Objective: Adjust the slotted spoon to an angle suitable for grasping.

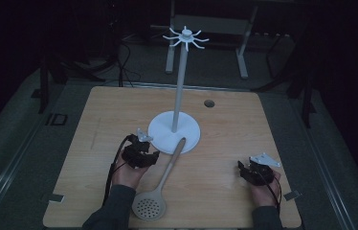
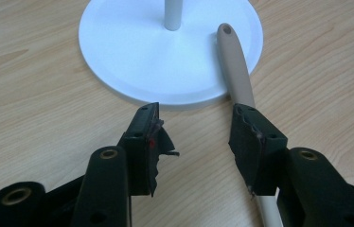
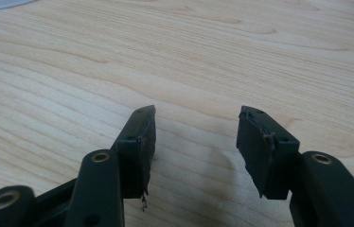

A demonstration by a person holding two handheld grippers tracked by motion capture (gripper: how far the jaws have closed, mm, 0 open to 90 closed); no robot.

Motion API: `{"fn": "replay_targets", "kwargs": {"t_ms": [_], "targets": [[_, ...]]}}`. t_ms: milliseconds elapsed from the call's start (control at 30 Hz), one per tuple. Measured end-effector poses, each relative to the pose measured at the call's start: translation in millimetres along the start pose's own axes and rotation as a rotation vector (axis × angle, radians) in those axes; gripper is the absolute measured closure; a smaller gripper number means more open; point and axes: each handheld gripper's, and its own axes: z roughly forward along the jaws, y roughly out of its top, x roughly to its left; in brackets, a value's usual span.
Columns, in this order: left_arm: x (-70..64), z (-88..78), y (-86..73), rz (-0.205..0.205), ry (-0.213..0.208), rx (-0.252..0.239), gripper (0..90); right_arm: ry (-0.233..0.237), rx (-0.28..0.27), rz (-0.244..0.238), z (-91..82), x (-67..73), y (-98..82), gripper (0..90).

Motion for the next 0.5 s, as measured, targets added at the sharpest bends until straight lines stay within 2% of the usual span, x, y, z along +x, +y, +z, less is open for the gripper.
{"fn": "replay_targets", "kwargs": {"t_ms": [500], "targets": [[-14.6, 22.8, 19.3, 0.035, -0.012, 0.075, 54.7, -0.005, 0.000, 0.008, -0.4, -1.0, -0.2, 46.4]]}}
